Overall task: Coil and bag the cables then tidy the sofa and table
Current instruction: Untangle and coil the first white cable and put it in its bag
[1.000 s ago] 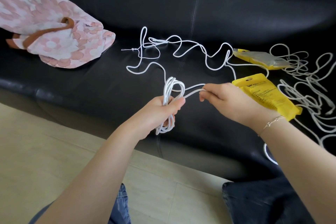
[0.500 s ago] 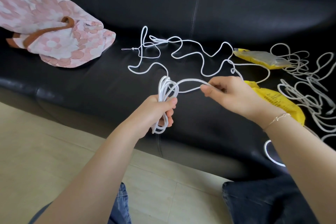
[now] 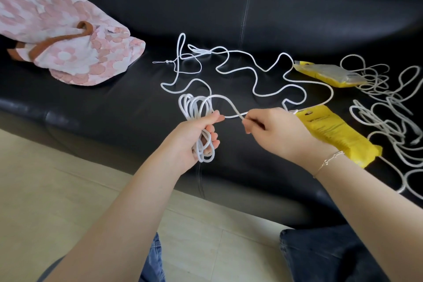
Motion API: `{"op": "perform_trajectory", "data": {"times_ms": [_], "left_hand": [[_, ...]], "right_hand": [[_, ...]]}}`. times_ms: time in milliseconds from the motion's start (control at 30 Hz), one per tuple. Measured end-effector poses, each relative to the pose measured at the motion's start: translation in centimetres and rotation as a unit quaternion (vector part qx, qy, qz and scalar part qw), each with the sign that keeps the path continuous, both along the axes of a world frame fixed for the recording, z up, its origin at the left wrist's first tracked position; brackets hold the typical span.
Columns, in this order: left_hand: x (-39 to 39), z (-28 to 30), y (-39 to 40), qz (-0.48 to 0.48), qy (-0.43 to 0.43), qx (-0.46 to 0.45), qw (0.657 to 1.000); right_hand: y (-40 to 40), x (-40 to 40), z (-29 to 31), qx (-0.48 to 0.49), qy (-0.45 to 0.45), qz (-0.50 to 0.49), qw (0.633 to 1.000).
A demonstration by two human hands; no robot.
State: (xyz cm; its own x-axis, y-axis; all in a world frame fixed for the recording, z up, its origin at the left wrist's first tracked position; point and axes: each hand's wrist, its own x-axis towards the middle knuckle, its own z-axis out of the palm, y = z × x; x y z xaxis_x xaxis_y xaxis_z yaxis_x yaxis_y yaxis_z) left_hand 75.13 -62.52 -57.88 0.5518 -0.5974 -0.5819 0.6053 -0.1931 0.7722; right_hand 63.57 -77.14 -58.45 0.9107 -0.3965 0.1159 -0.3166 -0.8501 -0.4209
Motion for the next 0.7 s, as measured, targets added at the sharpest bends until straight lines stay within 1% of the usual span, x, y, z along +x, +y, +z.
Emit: {"op": "perform_trajectory", "data": {"times_ms": [133,233,367,467,533,633,700], "left_hand": [[-0.4,-0.3,-0.3,0.003,-0.012,0.017,1.0],[-0.7,-0.4,-0.4,-0.01,-0.02,0.019,1.0],[-0.9,-0.4,-0.6,-0.007,-0.043,0.028,0.999],[-0.7,-0.3,-0.6,0.019,-0.034,0.034,0.999],[-0.3,-0.3,-0.4,0.056,-0.019,0.035,0.998],[0.5,0.0,-0.3,0.108,0.012,0.023,0.994],[0.6,0.3,-0.5,0.124,0.036,0.009,0.992]], "right_hand": [[0.8,-0.1,0.0,-0.037,0.007,0.063,0.997],[1.2,-0.1,-0.2,-0.062,0.03,0.096,0.993],[1.2,-0.1,-0.3,-0.051,0.027,0.109,0.992],[1.0,-0.3,-0.1,-0.056,0.03,0.111,0.992],[0.6,-0.4,0.0,-0.053,0.04,0.11,0.992],[-0.2,-0.7,0.2,-0.025,0.045,0.098,0.994],[-0.5,-0.9,0.3,-0.029,0.042,0.095,0.994]]}}
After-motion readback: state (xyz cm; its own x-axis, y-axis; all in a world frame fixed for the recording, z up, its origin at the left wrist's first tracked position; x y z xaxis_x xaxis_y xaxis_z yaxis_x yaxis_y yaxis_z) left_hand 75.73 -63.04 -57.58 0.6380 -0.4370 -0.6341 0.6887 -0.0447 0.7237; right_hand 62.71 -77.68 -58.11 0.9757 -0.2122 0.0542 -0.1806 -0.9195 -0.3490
